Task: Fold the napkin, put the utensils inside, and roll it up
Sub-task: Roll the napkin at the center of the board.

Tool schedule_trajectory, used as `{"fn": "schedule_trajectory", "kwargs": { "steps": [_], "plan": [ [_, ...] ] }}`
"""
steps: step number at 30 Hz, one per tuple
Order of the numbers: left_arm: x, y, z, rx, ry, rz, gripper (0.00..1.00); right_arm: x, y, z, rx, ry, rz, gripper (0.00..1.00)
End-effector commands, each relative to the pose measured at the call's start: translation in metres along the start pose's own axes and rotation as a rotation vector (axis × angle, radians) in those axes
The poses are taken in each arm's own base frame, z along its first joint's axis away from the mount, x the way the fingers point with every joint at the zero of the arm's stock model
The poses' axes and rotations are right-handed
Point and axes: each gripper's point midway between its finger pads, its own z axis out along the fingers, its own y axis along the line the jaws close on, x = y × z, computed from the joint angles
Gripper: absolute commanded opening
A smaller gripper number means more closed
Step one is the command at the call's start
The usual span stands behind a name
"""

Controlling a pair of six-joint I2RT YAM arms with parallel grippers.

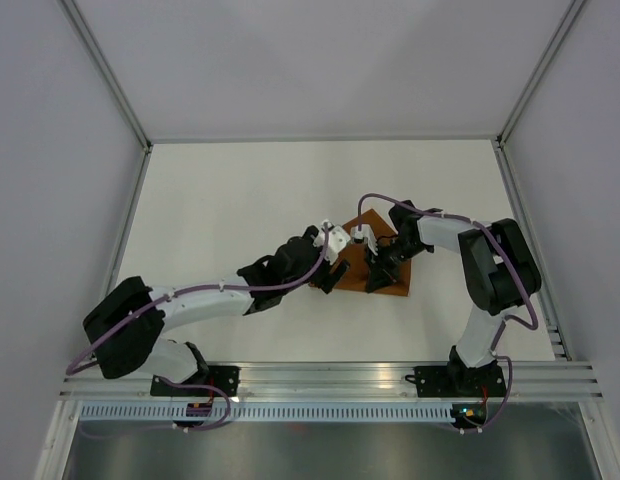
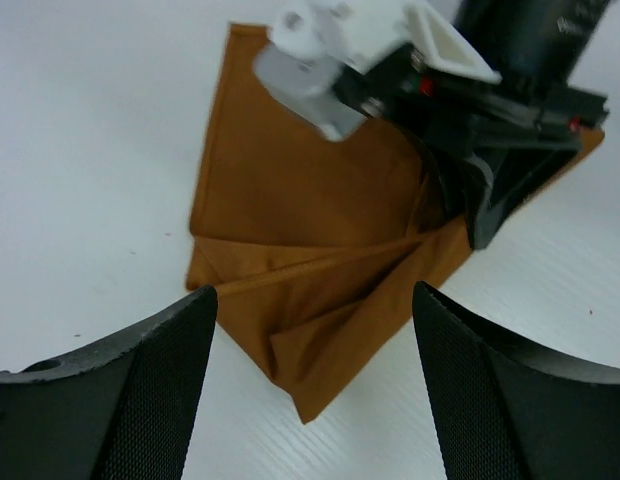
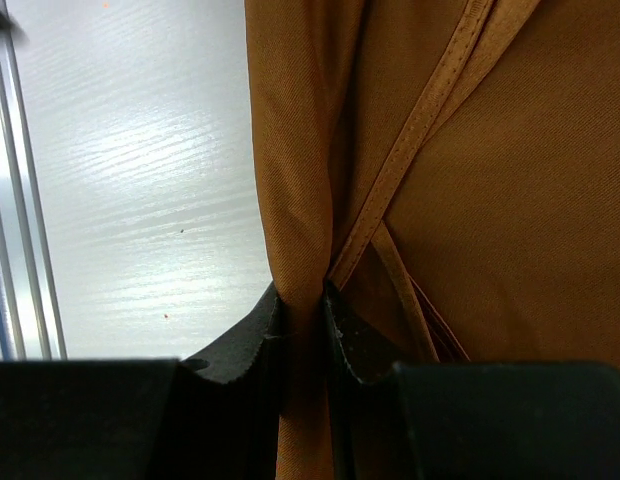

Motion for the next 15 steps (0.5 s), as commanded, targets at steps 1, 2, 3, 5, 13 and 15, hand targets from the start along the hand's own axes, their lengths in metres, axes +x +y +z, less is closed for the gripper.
{"fn": "schedule_trajectory", "kwargs": {
  "steps": [1, 2, 3, 5, 13, 15],
  "plan": [
    [0.016, -0.036, 0.014, 0.134, 0.105, 0.104, 0.83, 0.043, -0.002, 0.004, -0.023, 0.149, 0.079, 0.0],
    [0.032, -0.042, 0.021, 0.153, 0.156, 0.124, 0.84, 0.046, -0.003, 0.006, -0.031, 0.152, 0.098, 0.0],
    [0.038, -0.049, 0.023, 0.178, 0.181, 0.134, 0.84, 0.046, -0.006, 0.007, -0.029, 0.157, 0.104, 0.0],
    [0.043, -0.061, 0.027, 0.216, 0.212, 0.156, 0.87, 0.051, -0.007, 0.008, -0.036, 0.169, 0.123, 0.01],
    [0.063, -0.081, 0.044, 0.252, 0.271, 0.222, 0.91, 0.056, -0.013, 0.008, -0.046, 0.18, 0.151, 0.01],
    [0.06, -0.077, 0.05, 0.211, 0.247, 0.249, 0.92, 0.055, -0.014, 0.008, -0.049, 0.178, 0.157, 0.01]
  ]
}}
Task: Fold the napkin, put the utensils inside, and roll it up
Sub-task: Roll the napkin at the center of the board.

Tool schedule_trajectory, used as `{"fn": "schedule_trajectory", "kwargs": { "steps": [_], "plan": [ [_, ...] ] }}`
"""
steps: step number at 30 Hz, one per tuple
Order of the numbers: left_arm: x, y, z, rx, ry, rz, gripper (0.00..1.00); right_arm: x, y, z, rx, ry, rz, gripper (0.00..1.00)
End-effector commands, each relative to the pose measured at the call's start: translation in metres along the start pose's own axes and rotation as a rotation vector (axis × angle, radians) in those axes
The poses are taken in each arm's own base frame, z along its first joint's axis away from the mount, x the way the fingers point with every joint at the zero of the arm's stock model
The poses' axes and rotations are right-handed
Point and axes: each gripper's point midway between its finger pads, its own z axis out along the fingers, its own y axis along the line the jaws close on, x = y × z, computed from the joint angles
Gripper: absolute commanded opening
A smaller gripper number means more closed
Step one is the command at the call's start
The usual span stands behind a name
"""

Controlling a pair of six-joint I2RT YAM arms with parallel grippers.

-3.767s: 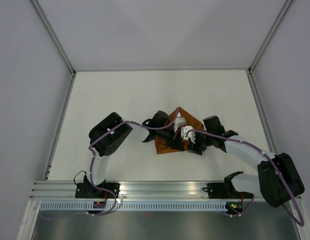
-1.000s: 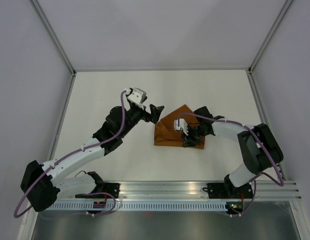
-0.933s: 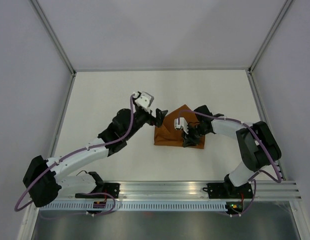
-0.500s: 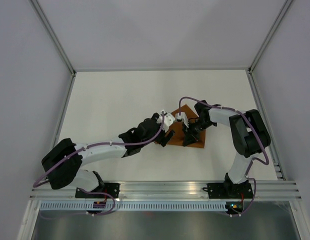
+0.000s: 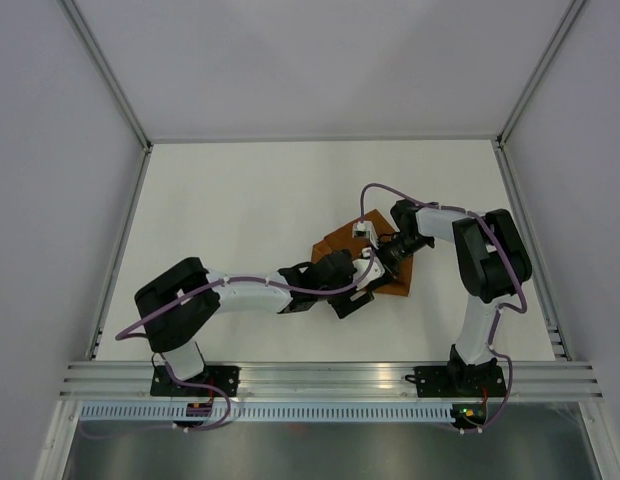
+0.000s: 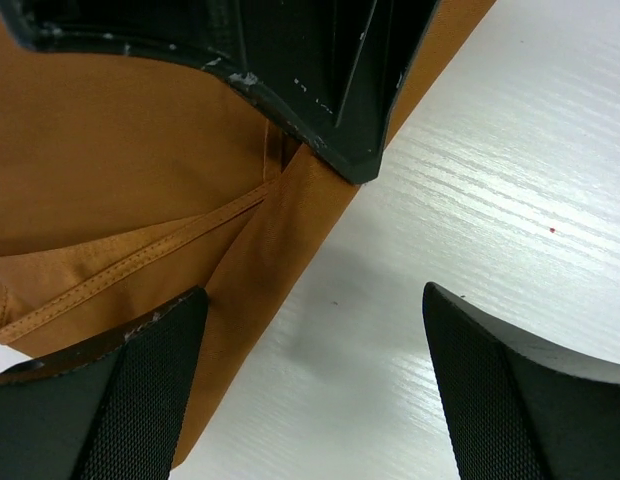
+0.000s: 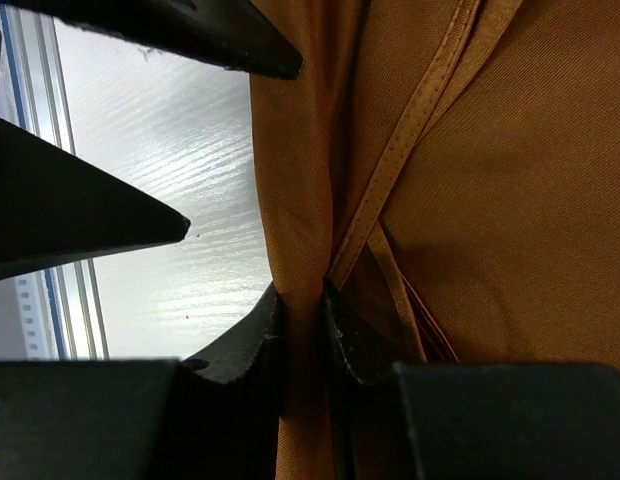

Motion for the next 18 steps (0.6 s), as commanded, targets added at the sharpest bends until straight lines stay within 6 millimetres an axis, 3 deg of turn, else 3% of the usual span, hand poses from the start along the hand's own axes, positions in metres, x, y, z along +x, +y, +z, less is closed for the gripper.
{"fn": "schedule_trajectory", "kwargs": {
  "steps": [1, 6, 12, 18],
  "plan": [
    [-0.022, 0.005, 0.006, -0.055, -0.051, 0.084, 0.92, 0.054, -0.02, 0.005, 0.052, 0.195, 0.033, 0.0],
    [-0.028, 0.011, 0.016, -0.095, -0.051, 0.149, 0.92, 0.052, -0.022, 0.005, 0.045, 0.194, 0.046, 0.01],
    [-0.021, 0.012, 0.03, -0.117, -0.018, 0.209, 0.92, 0.051, -0.023, 0.005, 0.036, 0.192, 0.056, 0.01],
    [-0.006, 0.008, 0.039, -0.094, 0.018, 0.233, 0.82, 0.05, -0.024, 0.004, 0.025, 0.191, 0.068, 0.0]
  ]
}}
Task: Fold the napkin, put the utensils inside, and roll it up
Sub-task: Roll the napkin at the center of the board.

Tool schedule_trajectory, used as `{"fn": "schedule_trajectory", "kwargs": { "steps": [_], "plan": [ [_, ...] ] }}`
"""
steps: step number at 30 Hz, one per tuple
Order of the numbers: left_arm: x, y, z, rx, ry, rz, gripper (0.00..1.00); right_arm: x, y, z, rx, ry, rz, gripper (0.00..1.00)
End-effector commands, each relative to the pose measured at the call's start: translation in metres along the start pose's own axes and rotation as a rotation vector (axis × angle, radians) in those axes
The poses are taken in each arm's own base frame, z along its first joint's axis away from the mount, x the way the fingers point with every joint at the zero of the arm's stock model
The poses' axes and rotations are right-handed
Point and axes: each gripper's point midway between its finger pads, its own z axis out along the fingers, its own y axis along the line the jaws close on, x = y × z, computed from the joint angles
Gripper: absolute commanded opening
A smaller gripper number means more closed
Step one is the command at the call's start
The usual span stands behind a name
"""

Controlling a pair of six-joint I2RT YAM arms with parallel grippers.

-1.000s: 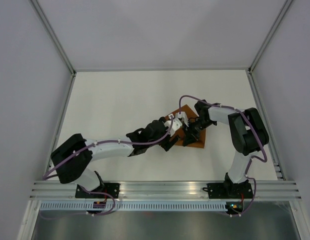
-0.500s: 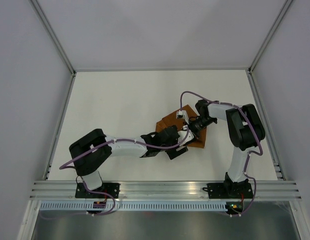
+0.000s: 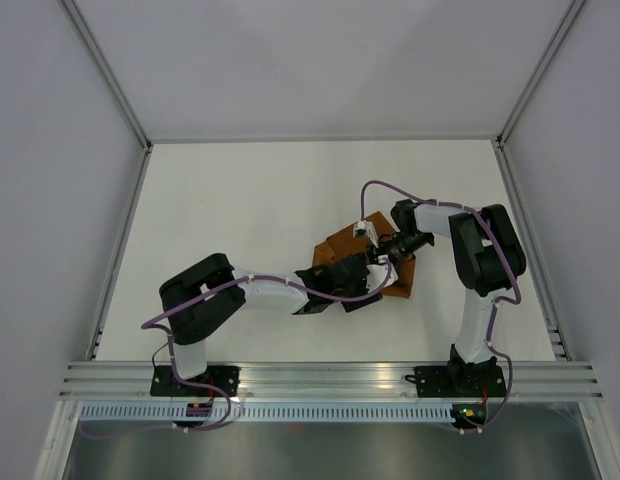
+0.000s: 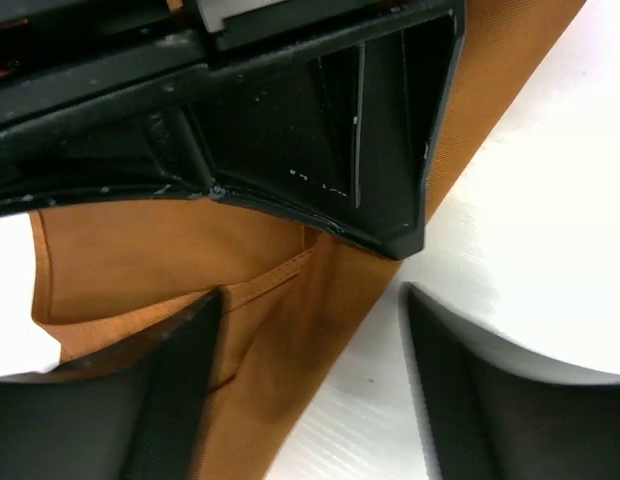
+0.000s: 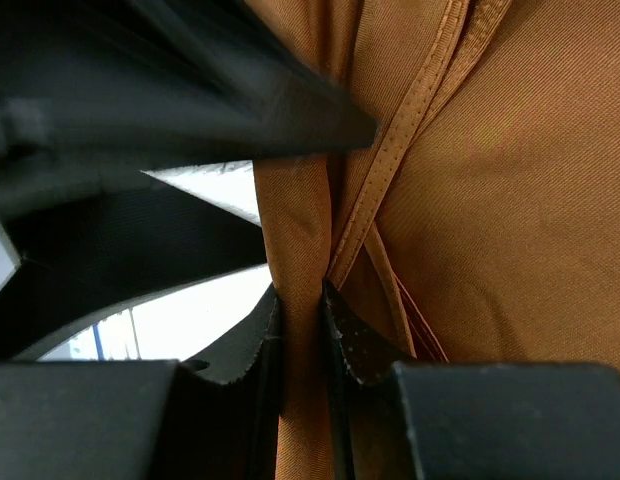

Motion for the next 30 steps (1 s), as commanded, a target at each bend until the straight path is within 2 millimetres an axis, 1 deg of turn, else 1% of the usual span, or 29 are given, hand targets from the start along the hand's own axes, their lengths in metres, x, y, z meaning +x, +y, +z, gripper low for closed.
{"fn": "schedule_trajectory", "kwargs": {
  "steps": [1, 3, 4, 6, 7, 8, 9, 11, 12, 14, 15, 16, 17, 18, 19, 20, 21, 22, 23, 24, 26, 27, 28, 29, 30],
  "plan": [
    [0.003, -0.003, 0.008, 0.007, 0.015, 0.061, 0.69, 0.046, -0.03, 0.004, 0.08, 0.177, -0.011, 0.01],
    [0.008, -0.007, 0.008, 0.022, 0.028, 0.056, 0.54, 0.046, -0.031, 0.003, 0.08, 0.177, -0.006, 0.0],
    [0.01, -0.008, 0.008, 0.027, 0.03, 0.046, 0.42, 0.046, -0.032, 0.003, 0.081, 0.176, -0.005, 0.01],
    [0.013, -0.013, 0.008, 0.044, 0.034, 0.034, 0.36, 0.045, -0.032, 0.002, 0.081, 0.175, -0.007, 0.0],
    [0.014, -0.015, 0.008, 0.052, 0.034, 0.018, 0.3, 0.045, -0.033, 0.002, 0.082, 0.174, -0.006, 0.01],
    [0.013, -0.018, 0.008, 0.067, 0.031, 0.01, 0.27, 0.044, -0.034, 0.001, 0.085, 0.175, -0.007, 0.0],
    [0.014, -0.02, 0.007, 0.075, 0.031, 0.001, 0.22, 0.044, -0.035, 0.001, 0.09, 0.174, -0.006, 0.0],
    [0.014, -0.024, 0.007, 0.094, 0.031, -0.027, 0.16, 0.042, -0.037, 0.0, 0.101, 0.171, -0.001, 0.0],
    [0.015, -0.027, 0.006, 0.103, 0.035, -0.043, 0.1, 0.039, -0.039, -0.001, 0.115, 0.165, -0.008, 0.01],
    [0.013, -0.031, 0.005, 0.125, 0.034, -0.06, 0.07, 0.036, -0.041, -0.003, 0.132, 0.158, -0.003, 0.01],
    [0.013, -0.033, 0.004, 0.137, 0.035, -0.07, 0.02, 0.033, -0.043, -0.005, 0.151, 0.151, -0.014, 0.02],
    [0.013, -0.034, 0.003, 0.147, 0.04, -0.086, 0.02, 0.031, -0.044, -0.006, 0.163, 0.147, -0.017, 0.03],
    [0.014, -0.04, 0.004, 0.178, 0.046, -0.095, 0.02, 0.03, -0.045, -0.007, 0.175, 0.146, -0.018, 0.03],
    [0.013, -0.04, 0.005, 0.184, 0.048, -0.104, 0.02, 0.026, -0.046, -0.01, 0.194, 0.136, -0.027, 0.04],
    [0.016, -0.046, 0.004, 0.221, 0.068, -0.125, 0.02, 0.026, -0.047, -0.011, 0.207, 0.137, -0.03, 0.07],
    [0.015, -0.053, 0.003, 0.268, 0.067, -0.138, 0.02, 0.027, -0.047, -0.012, 0.216, 0.136, -0.026, 0.09],
    [0.015, -0.051, 0.005, 0.279, 0.073, -0.155, 0.02, 0.022, -0.048, -0.015, 0.236, 0.123, -0.044, 0.13],
    [0.018, -0.053, 0.004, 0.298, 0.089, -0.177, 0.02, 0.021, -0.047, -0.016, 0.246, 0.121, -0.049, 0.16],
    [0.016, -0.057, 0.003, 0.336, 0.084, -0.195, 0.02, 0.023, -0.046, -0.016, 0.249, 0.119, -0.049, 0.19],
    [0.018, -0.055, 0.004, 0.346, 0.094, -0.227, 0.02, 0.017, -0.047, -0.019, 0.274, 0.102, -0.068, 0.24],
    [0.017, -0.06, 0.004, 0.399, 0.09, -0.26, 0.02, 0.017, -0.045, -0.021, 0.29, 0.092, -0.078, 0.31],
    [0.024, -0.058, 0.003, 0.41, 0.12, -0.294, 0.02, 0.012, -0.044, -0.024, 0.307, 0.075, -0.098, 0.37],
    [0.026, -0.059, 0.003, 0.428, 0.131, -0.31, 0.02, 0.009, -0.043, -0.026, 0.315, 0.064, -0.109, 0.4],
    [0.024, -0.062, 0.001, 0.464, 0.132, -0.329, 0.02, 0.008, -0.042, -0.027, 0.319, 0.056, -0.111, 0.42],
    [0.026, -0.059, 0.0, 0.476, 0.142, -0.365, 0.02, 0.003, -0.04, -0.031, 0.336, 0.041, -0.131, 0.47]
  ]
}}
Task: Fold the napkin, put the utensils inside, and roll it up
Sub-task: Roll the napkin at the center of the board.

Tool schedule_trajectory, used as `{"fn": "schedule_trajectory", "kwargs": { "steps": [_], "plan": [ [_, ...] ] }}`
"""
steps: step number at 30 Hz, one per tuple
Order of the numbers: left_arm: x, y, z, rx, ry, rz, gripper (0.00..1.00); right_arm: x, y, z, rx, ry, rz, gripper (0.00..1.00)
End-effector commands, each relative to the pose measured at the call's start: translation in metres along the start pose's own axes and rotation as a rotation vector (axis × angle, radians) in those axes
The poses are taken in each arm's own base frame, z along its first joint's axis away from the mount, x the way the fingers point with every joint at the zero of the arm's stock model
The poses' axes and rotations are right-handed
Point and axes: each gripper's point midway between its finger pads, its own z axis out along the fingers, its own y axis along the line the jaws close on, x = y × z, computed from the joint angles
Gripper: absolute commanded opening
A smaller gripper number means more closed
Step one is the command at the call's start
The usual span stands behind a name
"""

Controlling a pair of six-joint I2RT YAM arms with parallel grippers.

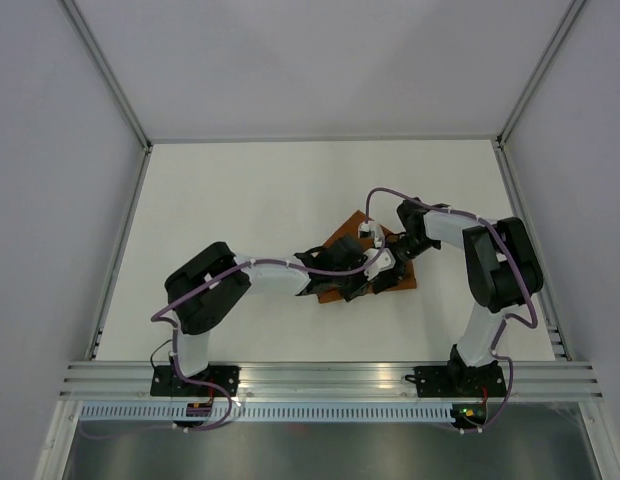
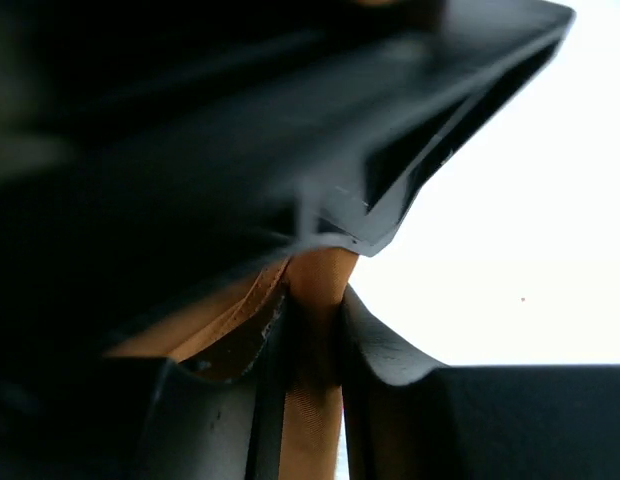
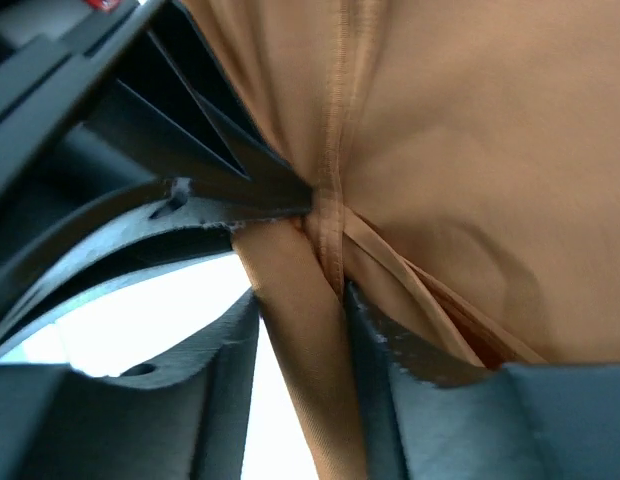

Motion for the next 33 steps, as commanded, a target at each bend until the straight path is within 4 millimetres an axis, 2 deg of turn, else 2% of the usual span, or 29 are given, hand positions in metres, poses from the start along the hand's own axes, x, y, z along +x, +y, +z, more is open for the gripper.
{"fn": "schedule_trajectory", "kwargs": {
  "steps": [1, 3, 8, 13, 14, 20, 23, 24, 25, 26, 31, 33],
  "plan": [
    [0.04, -0.032, 0.001, 0.198, 0.146, -0.206, 0.02, -0.006, -0.04, -0.012, 0.205, 0.005, -0.12, 0.49],
    [0.041, -0.029, -0.001, 0.226, 0.161, -0.247, 0.02, -0.014, -0.039, -0.019, 0.233, -0.029, -0.141, 0.54],
    [0.043, -0.032, -0.007, 0.303, 0.17, -0.357, 0.02, -0.026, -0.036, -0.032, 0.268, -0.091, -0.143, 0.58],
    [0.05, -0.031, -0.007, 0.373, 0.183, -0.433, 0.02, -0.04, -0.033, -0.053, 0.319, -0.181, -0.181, 0.6],
    [0.052, -0.031, -0.007, 0.395, 0.187, -0.451, 0.02, -0.046, -0.033, -0.062, 0.346, -0.211, -0.199, 0.6],
    [0.06, -0.033, -0.003, 0.446, 0.217, -0.5, 0.02, -0.052, -0.03, -0.081, 0.375, -0.275, -0.217, 0.67],
    [0.062, -0.032, -0.001, 0.446, 0.224, -0.513, 0.02, -0.055, -0.029, -0.082, 0.351, -0.286, -0.206, 0.71],
    [0.063, -0.032, -0.001, 0.445, 0.227, -0.52, 0.02, -0.056, -0.028, -0.082, 0.337, -0.287, -0.199, 0.81],
    [0.063, -0.032, -0.001, 0.448, 0.229, -0.524, 0.02, -0.062, -0.028, -0.084, 0.326, -0.294, -0.209, 0.83],
    [0.062, -0.032, -0.001, 0.45, 0.232, -0.525, 0.02, -0.059, -0.026, -0.079, 0.282, -0.285, -0.177, 0.83],
    [0.061, -0.032, -0.002, 0.446, 0.24, -0.536, 0.02, -0.06, -0.029, -0.076, 0.256, -0.283, -0.162, 0.83],
    [0.062, -0.032, -0.002, 0.448, 0.252, -0.545, 0.02, -0.064, -0.032, -0.083, 0.293, -0.306, -0.178, 0.82]
  ]
}}
